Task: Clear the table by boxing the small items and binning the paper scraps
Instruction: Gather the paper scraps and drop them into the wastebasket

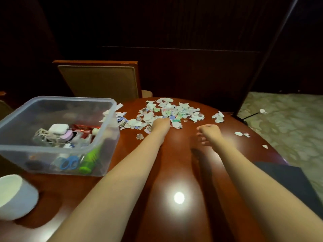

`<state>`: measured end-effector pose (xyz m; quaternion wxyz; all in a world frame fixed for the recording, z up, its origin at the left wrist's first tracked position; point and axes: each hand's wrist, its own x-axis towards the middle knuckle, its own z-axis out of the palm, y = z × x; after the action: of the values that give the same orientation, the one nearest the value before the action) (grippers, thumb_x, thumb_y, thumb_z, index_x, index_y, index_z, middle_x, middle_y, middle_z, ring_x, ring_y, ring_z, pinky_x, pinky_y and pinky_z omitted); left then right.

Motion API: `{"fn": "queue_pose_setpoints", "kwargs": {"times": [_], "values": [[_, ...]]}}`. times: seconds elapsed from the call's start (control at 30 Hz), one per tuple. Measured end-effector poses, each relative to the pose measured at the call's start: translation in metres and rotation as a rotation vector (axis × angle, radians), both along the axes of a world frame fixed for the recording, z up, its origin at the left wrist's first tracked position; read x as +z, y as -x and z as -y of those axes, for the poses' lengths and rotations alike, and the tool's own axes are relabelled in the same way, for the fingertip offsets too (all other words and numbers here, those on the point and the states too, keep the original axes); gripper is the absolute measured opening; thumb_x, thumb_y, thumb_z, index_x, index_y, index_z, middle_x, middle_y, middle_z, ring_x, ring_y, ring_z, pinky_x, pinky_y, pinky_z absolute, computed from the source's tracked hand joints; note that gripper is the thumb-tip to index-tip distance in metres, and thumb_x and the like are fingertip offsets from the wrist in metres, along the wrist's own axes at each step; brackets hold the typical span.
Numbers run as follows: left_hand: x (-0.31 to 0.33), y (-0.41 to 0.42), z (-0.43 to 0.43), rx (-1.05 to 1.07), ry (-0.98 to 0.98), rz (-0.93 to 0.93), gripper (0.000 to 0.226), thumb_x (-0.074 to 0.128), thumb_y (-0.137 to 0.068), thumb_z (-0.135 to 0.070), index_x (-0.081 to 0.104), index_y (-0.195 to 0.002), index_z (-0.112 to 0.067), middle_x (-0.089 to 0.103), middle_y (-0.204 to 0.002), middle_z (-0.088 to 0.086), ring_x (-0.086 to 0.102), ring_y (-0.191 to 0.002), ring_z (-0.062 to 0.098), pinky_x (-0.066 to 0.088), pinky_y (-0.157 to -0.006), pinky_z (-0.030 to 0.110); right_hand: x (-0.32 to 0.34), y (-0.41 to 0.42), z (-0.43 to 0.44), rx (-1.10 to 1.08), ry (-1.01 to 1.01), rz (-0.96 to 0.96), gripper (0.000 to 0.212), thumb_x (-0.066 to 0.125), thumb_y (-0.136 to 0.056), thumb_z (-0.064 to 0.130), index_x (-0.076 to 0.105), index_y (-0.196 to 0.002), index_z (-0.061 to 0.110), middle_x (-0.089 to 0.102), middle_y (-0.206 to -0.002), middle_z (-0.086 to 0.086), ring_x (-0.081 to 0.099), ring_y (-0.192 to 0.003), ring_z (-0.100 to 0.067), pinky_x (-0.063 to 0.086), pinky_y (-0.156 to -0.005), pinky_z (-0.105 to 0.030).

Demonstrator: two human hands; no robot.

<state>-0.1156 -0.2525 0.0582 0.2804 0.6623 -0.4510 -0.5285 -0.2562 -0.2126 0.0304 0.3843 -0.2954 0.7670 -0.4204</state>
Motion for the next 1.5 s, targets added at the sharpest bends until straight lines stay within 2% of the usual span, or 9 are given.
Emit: {"fn": "queue_pose_setpoints", "kwargs": {"times": [0.13, 0.23, 0.37, 0.5, 0.6, 0.8, 1.17, 1.33, 1.5], "values": [[0.004, 0.059, -0.005, -0.092, -0.005, -0.019, 0.038, 0.038, -0.098, -0.021, 0.046, -0.133, -0.009, 0.057, -0.110, 0.008, 0.049, -0.086, 0.020, 0.041, -0.075, 0.028, -0.004, 0.052, -0.001, -0.036, -0.029, -0.108, 0.019, 0.046, -0.089, 0.010, 0.062, -0.079, 0.013, 0.055, -0.074, -0.004, 0.047, -0.064, -0.021, 0.039, -0.055, -0.025], [0.001, 0.097, -0.006, -0.134, 0.016, -0.018, 0.033, 0.038, -0.098, -0.019, 0.051, -0.125, -0.005, 0.055, -0.090, 0.006, 0.049, -0.076, 0.019, 0.041, -0.071, 0.029, -0.004, 0.085, -0.013, -0.154, -0.093, -0.369, 0.021, 0.045, -0.088, 0.014, 0.062, -0.100, 0.013, 0.055, -0.114, -0.013, 0.049, -0.104, -0.031, 0.041, -0.080, -0.030], [-0.011, 0.135, -0.004, -0.144, -0.024, -0.007, 0.034, 0.040, -0.095, -0.018, 0.054, -0.124, -0.006, 0.058, -0.119, 0.013, 0.054, -0.095, 0.025, 0.045, -0.081, 0.031, -0.023, 0.134, -0.047, -0.193, -0.265, -0.707, 0.048, 0.043, -0.093, 0.023, 0.038, -0.139, 0.013, 0.020, -0.151, -0.018, 0.017, -0.140, -0.033, 0.018, -0.111, -0.045], [-0.028, 0.162, 0.002, -0.144, -0.008, -0.009, 0.013, 0.041, -0.096, -0.018, 0.053, -0.092, -0.017, 0.055, -0.088, 0.003, 0.050, -0.088, 0.021, 0.044, -0.080, 0.030, -0.051, 0.174, -0.051, -0.169, -0.330, -0.654, 0.057, 0.036, -0.096, 0.028, 0.019, -0.148, 0.013, 0.004, -0.156, -0.020, 0.002, -0.144, -0.036, 0.007, -0.114, -0.050], [-0.042, 0.175, 0.010, -0.149, 0.030, -0.075, 0.020, 0.044, -0.097, -0.019, 0.052, -0.079, -0.023, 0.053, -0.075, -0.005, 0.052, -0.074, 0.015, 0.046, -0.069, 0.025, -0.067, 0.182, -0.038, -0.151, -0.273, -0.528, 0.059, 0.033, -0.098, 0.034, 0.015, -0.149, 0.012, 0.003, -0.156, -0.020, 0.001, -0.145, -0.034, 0.003, -0.116, -0.046], [-0.054, 0.181, 0.039, -0.151, 0.223, -0.026, 0.018, 0.040, -0.099, -0.018, 0.057, -0.096, -0.023, 0.059, -0.089, -0.005, 0.054, -0.077, 0.011, 0.048, -0.071, 0.023, -0.083, 0.181, 0.000, -0.083, -0.176, -0.563, 0.057, 0.036, -0.098, 0.035, 0.023, -0.147, 0.009, 0.010, -0.156, -0.020, 0.003, -0.146, -0.029, 0.000, -0.117, -0.040], [-0.070, 0.141, 0.125, -0.423, 0.701, 0.639, 0.029, 0.045, -0.095, -0.018, 0.053, -0.122, -0.015, 0.042, -0.138, 0.005, 0.039, -0.128, 0.021, 0.033, -0.103, 0.032, -0.083, 0.178, 0.111, 0.169, -0.013, -0.581, 0.059, 0.036, -0.098, 0.037, 0.026, -0.147, 0.006, 0.019, -0.156, -0.013, 0.012, -0.146, -0.023, 0.005, -0.118, -0.039], [-0.081, 0.120, 0.171, -0.477, 0.662, 0.847, 0.041, 0.034, -0.100, -0.029, 0.041, -0.139, -0.019, 0.021, -0.156, 0.007, 0.016, -0.144, 0.024, 0.016, -0.115, 0.040, -0.090, 0.163, 0.149, 0.299, 0.087, -0.586, 0.058, 0.040, -0.098, 0.039, 0.028, -0.147, 0.009, 0.021, -0.156, -0.009, 0.018, -0.145, -0.021, 0.014, -0.119, -0.036], [-0.087, 0.099, 0.215, -0.383, 0.648, 0.922, 0.043, 0.029, -0.100, -0.028, 0.037, -0.142, -0.021, 0.021, -0.155, 0.006, 0.017, -0.144, 0.026, 0.016, -0.115, 0.043, -0.091, 0.148, 0.183, 0.418, 0.167, -0.567, 0.057, 0.040, -0.098, 0.039, 0.031, -0.146, 0.010, 0.025, -0.154, -0.007, 0.022, -0.143, -0.020, 0.017, -0.115, -0.032]]}}
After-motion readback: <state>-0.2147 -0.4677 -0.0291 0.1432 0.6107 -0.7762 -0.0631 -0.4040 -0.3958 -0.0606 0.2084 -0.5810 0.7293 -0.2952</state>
